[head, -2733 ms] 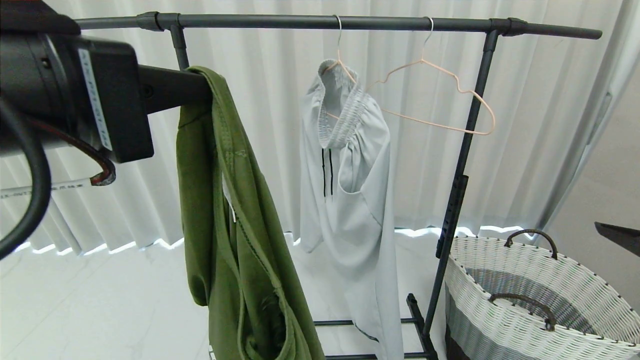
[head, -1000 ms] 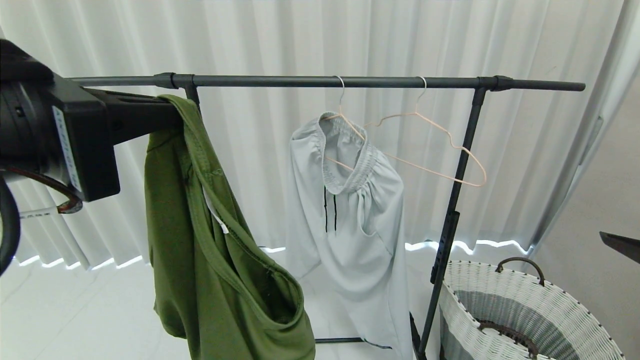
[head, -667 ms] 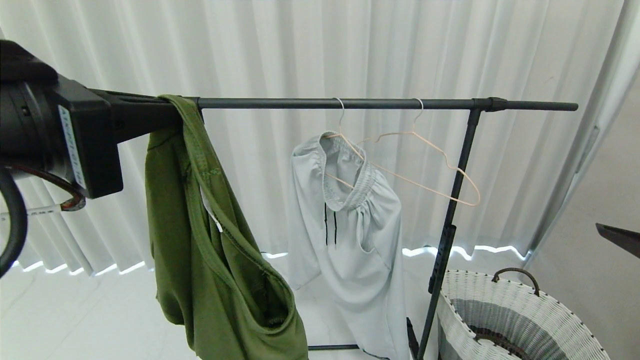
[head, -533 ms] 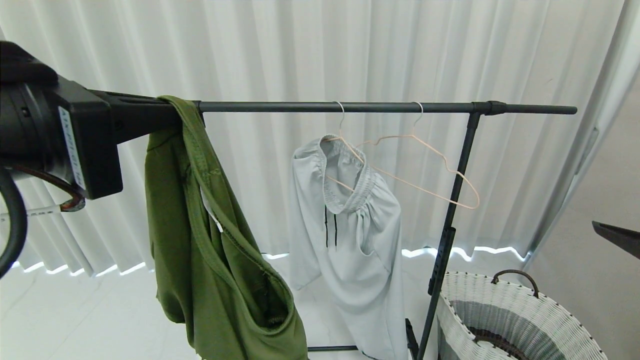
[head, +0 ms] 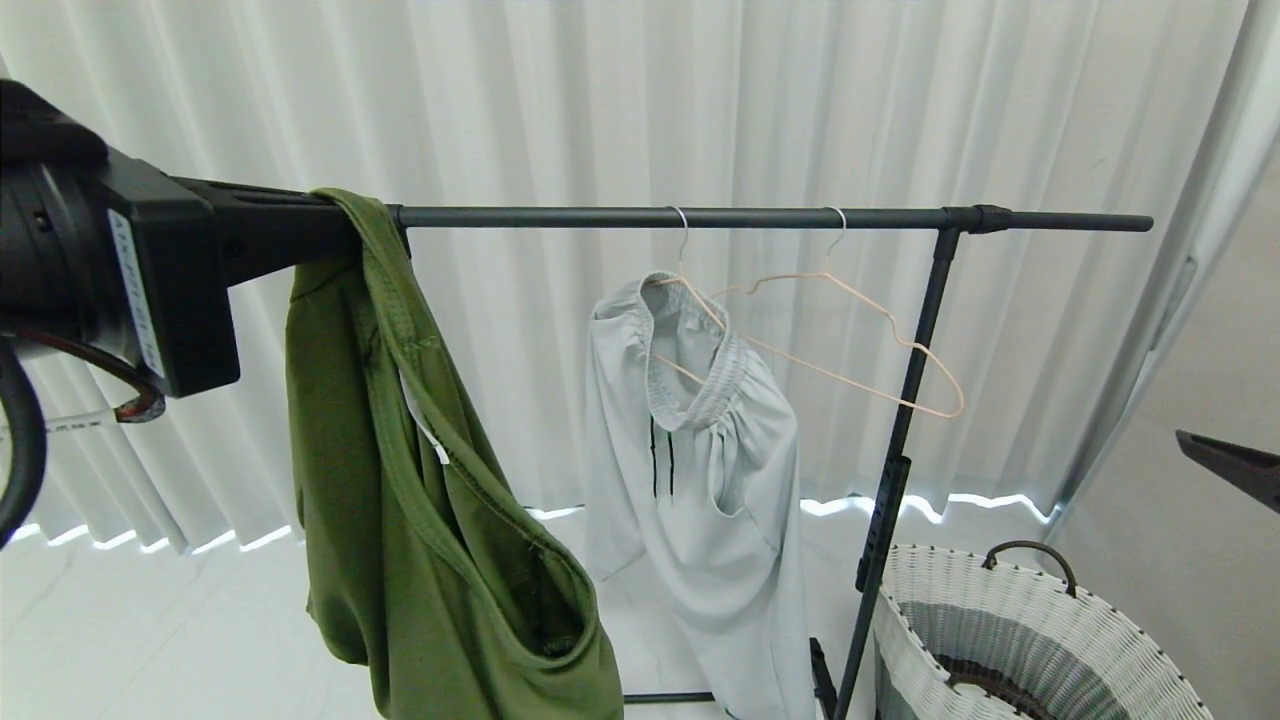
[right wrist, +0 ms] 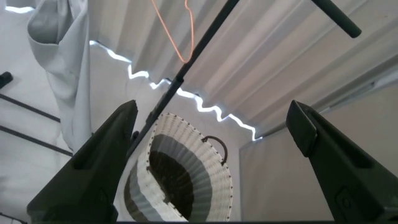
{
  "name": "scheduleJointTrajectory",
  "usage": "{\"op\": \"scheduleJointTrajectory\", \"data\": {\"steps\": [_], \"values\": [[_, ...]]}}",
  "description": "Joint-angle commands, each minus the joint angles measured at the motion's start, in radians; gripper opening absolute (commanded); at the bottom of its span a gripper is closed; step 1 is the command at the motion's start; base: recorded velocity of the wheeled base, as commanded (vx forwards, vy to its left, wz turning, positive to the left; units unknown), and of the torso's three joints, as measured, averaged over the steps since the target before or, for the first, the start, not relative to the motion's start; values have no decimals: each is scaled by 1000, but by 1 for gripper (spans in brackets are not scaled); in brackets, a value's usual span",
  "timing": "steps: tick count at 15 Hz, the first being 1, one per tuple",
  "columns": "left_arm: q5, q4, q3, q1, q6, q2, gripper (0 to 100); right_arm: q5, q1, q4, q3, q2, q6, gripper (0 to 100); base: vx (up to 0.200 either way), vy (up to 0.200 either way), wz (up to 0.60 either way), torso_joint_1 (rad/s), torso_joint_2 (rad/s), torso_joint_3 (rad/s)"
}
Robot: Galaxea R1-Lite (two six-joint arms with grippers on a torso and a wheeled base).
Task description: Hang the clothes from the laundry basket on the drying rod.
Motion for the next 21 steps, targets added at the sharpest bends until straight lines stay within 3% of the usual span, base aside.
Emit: {"op": "scheduleJointTrajectory", "data": {"steps": [1, 9, 21], "values": [[0, -1, 0, 1, 0, -5, 0, 0, -1, -1, 0, 2, 0, 100, 0, 0, 0, 0, 0, 0], [0, -1, 3, 1, 0, -14, 0, 0, -1, -3, -2, -1, 0, 100, 0, 0, 0, 0, 0, 0], [0, -1, 23, 7, -3, -16, 0, 0, -1, -1, 0, -2, 0, 100, 200, 0, 0, 4, 1, 2]]}}
